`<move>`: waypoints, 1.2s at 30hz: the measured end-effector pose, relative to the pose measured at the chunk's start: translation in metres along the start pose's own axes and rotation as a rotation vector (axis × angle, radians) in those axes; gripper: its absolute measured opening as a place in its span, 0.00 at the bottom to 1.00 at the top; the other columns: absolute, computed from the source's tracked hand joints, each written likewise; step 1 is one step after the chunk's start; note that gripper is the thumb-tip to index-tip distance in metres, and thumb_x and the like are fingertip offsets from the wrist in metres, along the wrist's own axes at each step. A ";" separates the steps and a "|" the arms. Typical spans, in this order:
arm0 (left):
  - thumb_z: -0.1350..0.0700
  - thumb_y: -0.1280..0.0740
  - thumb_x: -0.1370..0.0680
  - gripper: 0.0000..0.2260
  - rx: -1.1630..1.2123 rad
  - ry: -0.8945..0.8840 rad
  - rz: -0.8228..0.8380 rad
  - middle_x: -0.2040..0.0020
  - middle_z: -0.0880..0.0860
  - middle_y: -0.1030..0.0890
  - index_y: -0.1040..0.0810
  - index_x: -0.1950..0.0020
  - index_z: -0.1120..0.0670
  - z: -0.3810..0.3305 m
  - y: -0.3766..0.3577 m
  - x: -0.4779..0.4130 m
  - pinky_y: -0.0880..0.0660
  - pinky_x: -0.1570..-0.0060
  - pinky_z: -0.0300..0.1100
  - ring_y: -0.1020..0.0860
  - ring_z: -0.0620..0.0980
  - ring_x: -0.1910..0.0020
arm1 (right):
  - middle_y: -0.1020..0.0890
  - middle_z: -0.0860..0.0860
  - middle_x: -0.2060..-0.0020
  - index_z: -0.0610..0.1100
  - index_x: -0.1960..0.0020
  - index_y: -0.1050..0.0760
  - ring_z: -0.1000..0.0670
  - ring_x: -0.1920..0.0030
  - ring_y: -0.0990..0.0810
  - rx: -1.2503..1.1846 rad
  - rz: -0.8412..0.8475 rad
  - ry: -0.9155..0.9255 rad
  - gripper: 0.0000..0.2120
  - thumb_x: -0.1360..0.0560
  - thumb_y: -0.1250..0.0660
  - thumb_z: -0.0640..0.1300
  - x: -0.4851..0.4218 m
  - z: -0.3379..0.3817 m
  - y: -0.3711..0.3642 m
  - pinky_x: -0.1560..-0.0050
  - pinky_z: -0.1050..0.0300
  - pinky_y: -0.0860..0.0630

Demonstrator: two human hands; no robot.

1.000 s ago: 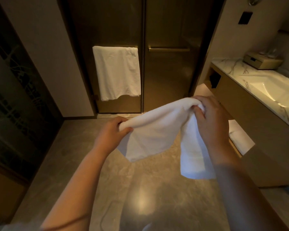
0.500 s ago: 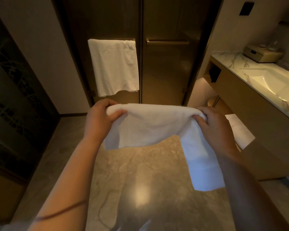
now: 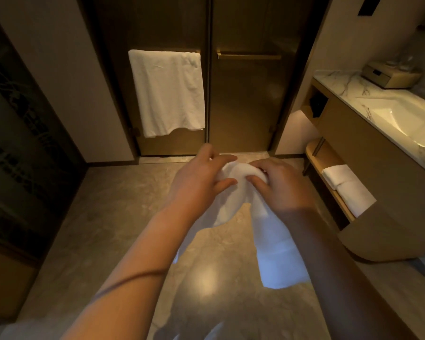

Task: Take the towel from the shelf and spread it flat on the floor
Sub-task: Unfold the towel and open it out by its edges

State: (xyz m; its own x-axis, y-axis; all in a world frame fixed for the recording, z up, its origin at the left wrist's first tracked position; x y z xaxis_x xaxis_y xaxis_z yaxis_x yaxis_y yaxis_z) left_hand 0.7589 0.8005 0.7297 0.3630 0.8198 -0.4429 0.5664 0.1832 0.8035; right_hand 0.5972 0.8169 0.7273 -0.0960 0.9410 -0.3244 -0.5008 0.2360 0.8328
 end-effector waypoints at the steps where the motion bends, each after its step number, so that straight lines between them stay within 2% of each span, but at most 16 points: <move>1: 0.48 0.31 0.27 0.20 -0.018 -0.027 0.028 0.50 0.50 0.31 0.26 0.36 0.47 -0.003 -0.005 0.001 0.33 0.66 0.40 0.27 0.49 0.60 | 0.18 0.47 0.51 0.46 0.44 0.21 0.48 0.51 0.22 -0.007 -0.009 0.016 0.10 0.23 0.34 0.46 0.000 0.004 -0.002 0.52 0.54 0.28; 4: 0.47 0.33 0.25 0.18 -0.060 -0.052 0.055 0.51 0.48 0.33 0.27 0.36 0.45 -0.006 -0.011 0.003 0.41 0.70 0.36 0.32 0.44 0.61 | 0.18 0.49 0.52 0.47 0.45 0.21 0.50 0.52 0.22 -0.008 -0.016 0.042 0.10 0.24 0.33 0.46 0.001 0.013 -0.008 0.55 0.58 0.31; 7: 0.46 0.36 0.24 0.12 -0.037 -0.027 0.018 0.54 0.46 0.36 0.23 0.43 0.47 -0.002 -0.006 0.003 0.38 0.70 0.39 0.32 0.45 0.64 | 0.19 0.53 0.55 0.48 0.47 0.20 0.53 0.55 0.24 -0.043 -0.037 0.041 0.08 0.26 0.31 0.47 0.000 0.014 -0.009 0.60 0.63 0.34; 10: 0.46 0.36 0.24 0.10 -0.043 -0.014 -0.010 0.54 0.48 0.32 0.22 0.47 0.47 0.000 0.000 0.002 0.42 0.73 0.37 0.32 0.46 0.65 | 0.23 0.59 0.58 0.51 0.50 0.21 0.58 0.58 0.26 -0.123 -0.076 0.001 0.08 0.28 0.29 0.48 0.002 0.015 -0.009 0.62 0.70 0.33; 14: 0.47 0.36 0.24 0.10 -0.080 -0.029 -0.037 0.52 0.50 0.29 0.22 0.47 0.49 -0.001 0.007 0.002 0.39 0.73 0.37 0.32 0.45 0.64 | 0.23 0.58 0.56 0.52 0.47 0.24 0.58 0.57 0.25 -0.175 -0.065 -0.076 0.12 0.30 0.28 0.47 0.008 0.010 -0.015 0.60 0.65 0.28; 17: 0.47 0.36 0.23 0.10 -0.103 -0.003 -0.064 0.51 0.51 0.28 0.22 0.46 0.49 0.003 0.014 0.003 0.30 0.69 0.43 0.28 0.49 0.61 | 0.24 0.60 0.57 0.55 0.47 0.26 0.59 0.59 0.25 -0.117 -0.002 -0.155 0.14 0.30 0.28 0.49 0.017 -0.003 -0.024 0.62 0.65 0.30; 19: 0.48 0.36 0.23 0.09 -0.120 0.032 -0.098 0.50 0.51 0.28 0.23 0.48 0.51 0.009 0.021 0.003 0.27 0.68 0.45 0.26 0.50 0.62 | 0.24 0.59 0.58 0.54 0.48 0.26 0.59 0.60 0.26 -0.072 0.035 -0.180 0.12 0.30 0.29 0.50 0.026 -0.012 -0.031 0.64 0.65 0.32; 22: 0.49 0.36 0.23 0.09 -0.128 0.062 -0.154 0.51 0.52 0.28 0.22 0.48 0.52 0.017 0.032 0.003 0.28 0.68 0.43 0.27 0.49 0.64 | 0.25 0.57 0.61 0.52 0.51 0.27 0.60 0.62 0.28 -0.025 0.062 -0.197 0.08 0.29 0.31 0.50 0.039 -0.024 -0.037 0.67 0.65 0.37; 25: 0.50 0.36 0.22 0.11 -0.099 0.071 -0.181 0.50 0.53 0.27 0.22 0.44 0.53 0.025 0.041 0.004 0.27 0.64 0.44 0.27 0.48 0.61 | 0.25 0.57 0.64 0.50 0.53 0.26 0.59 0.63 0.27 -0.044 0.056 -0.244 0.06 0.27 0.31 0.49 0.051 -0.035 -0.039 0.68 0.66 0.38; 29: 0.50 0.36 0.22 0.12 -0.101 0.110 -0.146 0.49 0.54 0.27 0.22 0.42 0.53 0.032 0.045 0.007 0.25 0.61 0.48 0.26 0.51 0.59 | 0.22 0.56 0.61 0.51 0.51 0.25 0.57 0.61 0.25 -0.106 -0.018 -0.251 0.05 0.25 0.33 0.50 0.057 -0.035 -0.031 0.66 0.63 0.36; 33: 0.51 0.35 0.23 0.13 -0.078 0.201 -0.128 0.46 0.54 0.27 0.23 0.39 0.51 0.043 0.042 0.014 0.29 0.58 0.43 0.26 0.49 0.57 | 0.22 0.56 0.59 0.51 0.48 0.22 0.54 0.58 0.24 -0.138 -0.083 -0.255 0.07 0.24 0.34 0.51 0.045 -0.027 -0.013 0.63 0.59 0.33; 36: 0.52 0.32 0.25 0.09 0.016 0.174 -0.131 0.48 0.51 0.27 0.22 0.45 0.50 0.034 0.036 0.017 0.32 0.60 0.39 0.28 0.43 0.60 | 0.23 0.59 0.61 0.51 0.46 0.22 0.56 0.58 0.24 -0.196 -0.073 -0.318 0.10 0.25 0.33 0.53 0.034 -0.020 -0.007 0.59 0.57 0.29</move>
State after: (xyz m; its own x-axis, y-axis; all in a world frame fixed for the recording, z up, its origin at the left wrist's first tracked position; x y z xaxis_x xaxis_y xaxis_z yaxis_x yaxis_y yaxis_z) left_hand 0.8100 0.8024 0.7378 0.1531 0.8711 -0.4666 0.6129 0.2867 0.7363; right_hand 0.5800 0.8422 0.7009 0.2023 0.9590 -0.1986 -0.6544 0.2832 0.7011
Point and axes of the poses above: each hand's wrist, its own x-axis away from the middle knuckle, its own y-axis out of the back of the hand, z = x × y, the point moved 5 cm from there along -x, towards the middle knuckle
